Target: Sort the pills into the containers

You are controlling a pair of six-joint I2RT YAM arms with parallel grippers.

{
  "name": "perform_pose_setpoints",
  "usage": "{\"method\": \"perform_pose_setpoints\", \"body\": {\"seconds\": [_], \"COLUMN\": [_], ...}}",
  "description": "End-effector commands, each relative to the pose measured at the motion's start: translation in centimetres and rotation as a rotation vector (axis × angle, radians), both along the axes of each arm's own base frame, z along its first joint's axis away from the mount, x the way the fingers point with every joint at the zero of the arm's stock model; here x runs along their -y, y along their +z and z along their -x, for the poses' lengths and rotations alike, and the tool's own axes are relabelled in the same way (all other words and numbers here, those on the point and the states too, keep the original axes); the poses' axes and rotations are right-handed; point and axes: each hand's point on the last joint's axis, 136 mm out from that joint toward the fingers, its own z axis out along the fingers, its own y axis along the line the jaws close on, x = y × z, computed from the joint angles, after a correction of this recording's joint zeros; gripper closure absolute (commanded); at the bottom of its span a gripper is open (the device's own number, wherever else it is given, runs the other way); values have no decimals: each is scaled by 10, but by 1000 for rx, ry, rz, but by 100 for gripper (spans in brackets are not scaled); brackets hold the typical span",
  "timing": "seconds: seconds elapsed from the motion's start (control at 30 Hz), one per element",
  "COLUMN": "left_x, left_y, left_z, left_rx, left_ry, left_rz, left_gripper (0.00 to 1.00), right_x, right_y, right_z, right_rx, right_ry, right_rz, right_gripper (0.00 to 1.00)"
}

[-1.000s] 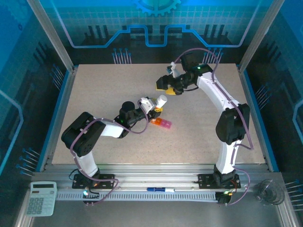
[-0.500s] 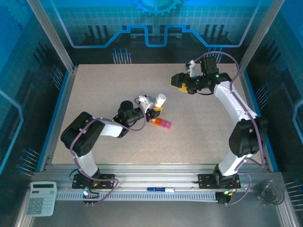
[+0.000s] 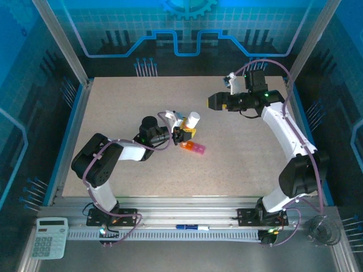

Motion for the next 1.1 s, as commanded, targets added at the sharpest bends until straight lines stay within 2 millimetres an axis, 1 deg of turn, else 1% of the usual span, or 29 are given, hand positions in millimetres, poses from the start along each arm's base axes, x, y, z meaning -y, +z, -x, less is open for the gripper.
{"method": "perform_pose_setpoints", "body": {"seconds": [0.0,0.23,0.4,0.77,1.07], "left_x": [2,1,1,1,0], "left_y": [25,25,24,26,26], "left_z": [6,4,4,4,5], "left_rx": [30,13,7,12,12], "left_ry": [-61,-72,-77,-80,-82], "left_rz": [27,18,16,17,19], "left_gripper": [100,100,100,100,100], "right_x": [-15,-40,-52,-63,-70], "right_y": [7,4,-6,-19,-22], "right_z": [11,21,27,34,35], "right_rx": [46,43,23,-13,-29], "right_ry": [112,227,282,323,334], "right_rz": [59,95,134,151,147], "right_gripper": [19,18,17,19,26]}}
